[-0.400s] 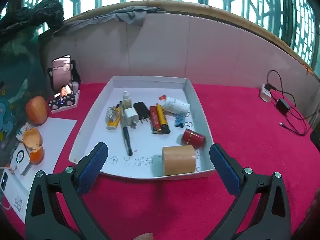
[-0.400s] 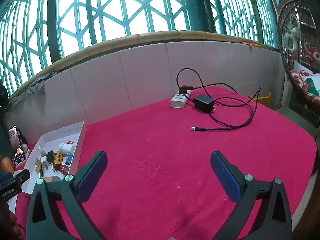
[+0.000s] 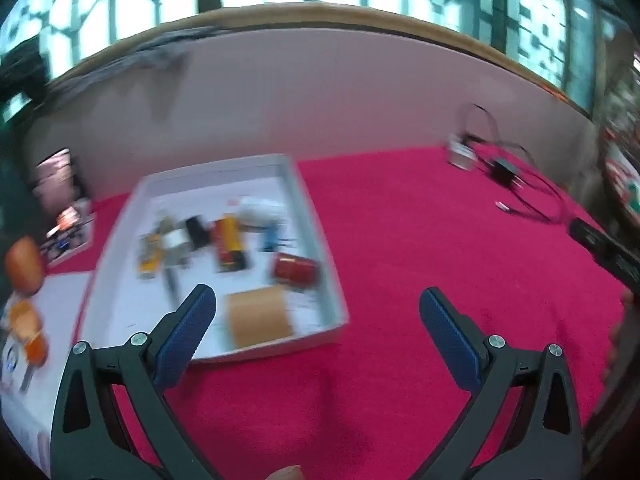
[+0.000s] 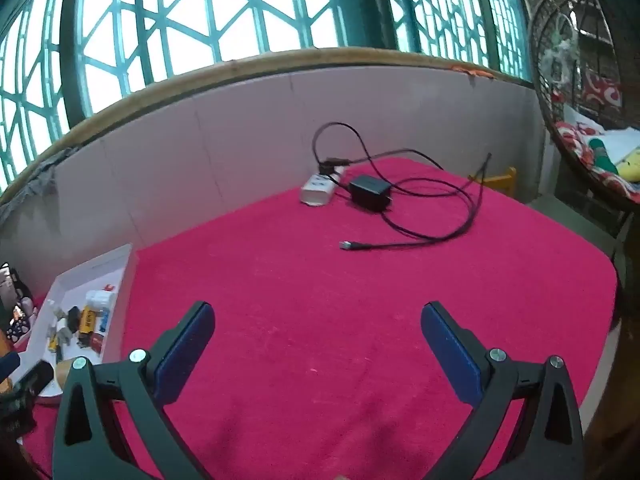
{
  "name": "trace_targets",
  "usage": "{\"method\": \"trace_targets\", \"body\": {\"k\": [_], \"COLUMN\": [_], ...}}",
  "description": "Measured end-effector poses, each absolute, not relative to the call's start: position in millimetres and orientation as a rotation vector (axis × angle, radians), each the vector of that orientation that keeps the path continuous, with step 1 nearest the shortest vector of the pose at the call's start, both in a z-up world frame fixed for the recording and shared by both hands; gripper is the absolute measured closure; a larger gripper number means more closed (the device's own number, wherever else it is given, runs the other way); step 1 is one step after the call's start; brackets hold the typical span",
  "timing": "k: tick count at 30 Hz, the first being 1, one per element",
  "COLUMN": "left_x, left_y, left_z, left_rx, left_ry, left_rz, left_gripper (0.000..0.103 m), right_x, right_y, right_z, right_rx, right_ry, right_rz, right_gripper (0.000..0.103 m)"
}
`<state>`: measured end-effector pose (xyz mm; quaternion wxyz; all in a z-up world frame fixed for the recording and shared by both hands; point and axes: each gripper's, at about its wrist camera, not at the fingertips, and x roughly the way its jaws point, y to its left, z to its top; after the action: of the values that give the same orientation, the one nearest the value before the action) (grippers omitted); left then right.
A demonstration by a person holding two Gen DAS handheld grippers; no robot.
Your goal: Organize rigid objects
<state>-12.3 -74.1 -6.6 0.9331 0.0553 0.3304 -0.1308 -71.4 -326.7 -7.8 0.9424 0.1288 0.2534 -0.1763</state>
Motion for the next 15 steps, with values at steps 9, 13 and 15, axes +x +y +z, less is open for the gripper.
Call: {"method": "trace_targets", "body": {"k": [9, 13, 15], "left_x": [-17.3, -21.4, -23.8], "left_y": [-156.2, -183.0, -192.9], "left_z": [-34.4, -53.0, -63.1], "left_rx": [0.248, 0.318, 0.342], "left_ry": [0.762, 0.798, 0.826], "left_rz": [-0.598, -0.754, -0.827], "left_gripper": [0.000, 0.000, 0.000], "right_x": [-79.9, -81.6, -77.4], "right_y": [-353.4, -365.3, -371.6], "right_z": [-19.5, -32.9, -46.8], "right_rx": [0.285, 0.287, 0.289], "right_ry": [0.557, 0.596, 0.650], "right_rz": [-0.459, -0.519, -0.538], "right_gripper": [0.000, 0.000, 0.000]}}
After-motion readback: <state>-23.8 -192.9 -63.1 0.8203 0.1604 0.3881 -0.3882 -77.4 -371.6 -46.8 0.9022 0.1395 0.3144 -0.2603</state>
